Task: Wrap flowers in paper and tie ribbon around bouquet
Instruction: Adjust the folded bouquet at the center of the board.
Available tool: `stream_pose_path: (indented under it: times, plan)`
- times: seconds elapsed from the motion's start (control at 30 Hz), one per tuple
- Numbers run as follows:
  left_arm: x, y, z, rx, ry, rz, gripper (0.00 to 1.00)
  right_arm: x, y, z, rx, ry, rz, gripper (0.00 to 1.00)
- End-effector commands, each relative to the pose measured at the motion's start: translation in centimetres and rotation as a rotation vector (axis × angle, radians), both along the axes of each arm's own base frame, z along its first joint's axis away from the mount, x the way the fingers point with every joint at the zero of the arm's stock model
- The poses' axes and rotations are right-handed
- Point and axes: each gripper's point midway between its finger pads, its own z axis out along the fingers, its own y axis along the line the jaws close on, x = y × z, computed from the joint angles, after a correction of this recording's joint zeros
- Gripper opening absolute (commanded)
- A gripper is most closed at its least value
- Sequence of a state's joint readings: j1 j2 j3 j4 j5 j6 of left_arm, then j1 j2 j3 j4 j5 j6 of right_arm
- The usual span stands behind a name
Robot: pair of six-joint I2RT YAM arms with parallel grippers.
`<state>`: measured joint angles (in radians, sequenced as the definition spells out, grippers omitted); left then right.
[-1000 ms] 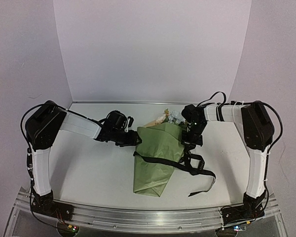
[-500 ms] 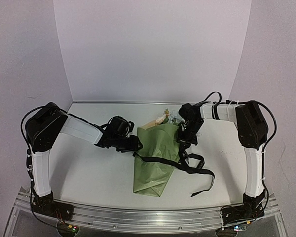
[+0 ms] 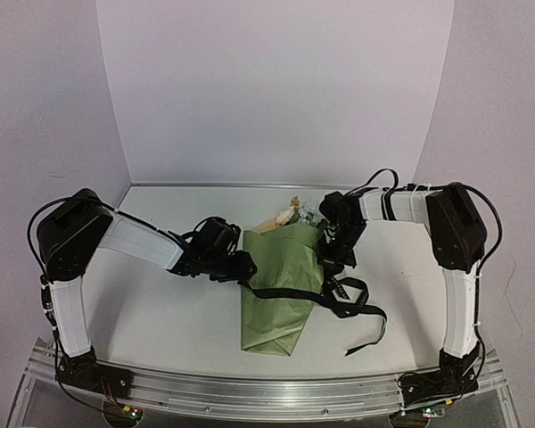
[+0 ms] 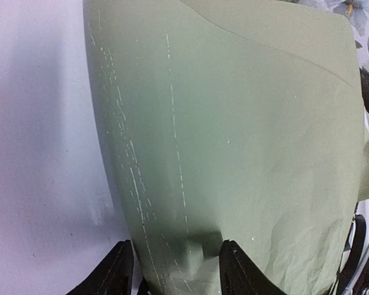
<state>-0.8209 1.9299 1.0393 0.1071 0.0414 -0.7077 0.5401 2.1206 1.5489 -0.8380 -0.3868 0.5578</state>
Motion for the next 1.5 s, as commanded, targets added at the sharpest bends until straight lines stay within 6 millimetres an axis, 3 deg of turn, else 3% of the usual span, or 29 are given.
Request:
stream_pose_path:
  times: [0.0,0.23,0.47,0.77,1.0,1.23,1.47]
  plan:
    - [1.7,1.0,2.8,-0.003,-0.077,0.067,0.51,0.3,-3.9,2.1,-0.074,-0.099,-0.056,0.00]
    - [2.6,0.6,3.5,-0.002,-0.101,0.031,0.54,2.3,-6.0,2.5,-0.073,-0.159,-0.167,0.00]
    - [4.1,0.7,3.8,0.009,-0.122,0.029,0.56,5.7,-7.3,0.7,-0.056,-0.125,-0.283,0.00]
    - [5.2,-0.2,3.4,-0.002,-0.121,0.005,0.57,9.1,-6.2,-0.5,-0.007,-0.114,-0.309,0.00]
    - [4.8,-0.1,3.5,-0.030,-0.102,0.019,0.55,10.4,-3.3,-0.3,0.094,-0.068,-0.292,0.00]
    - [3.7,1.7,4.1,-0.034,-0.092,0.077,0.53,9.6,0.5,0.1,0.136,-0.050,-0.208,0.00]
    - [2.3,4.9,6.0,0.036,-0.148,0.108,0.57,6.3,-0.8,1.3,0.098,-0.049,-0.195,0.00]
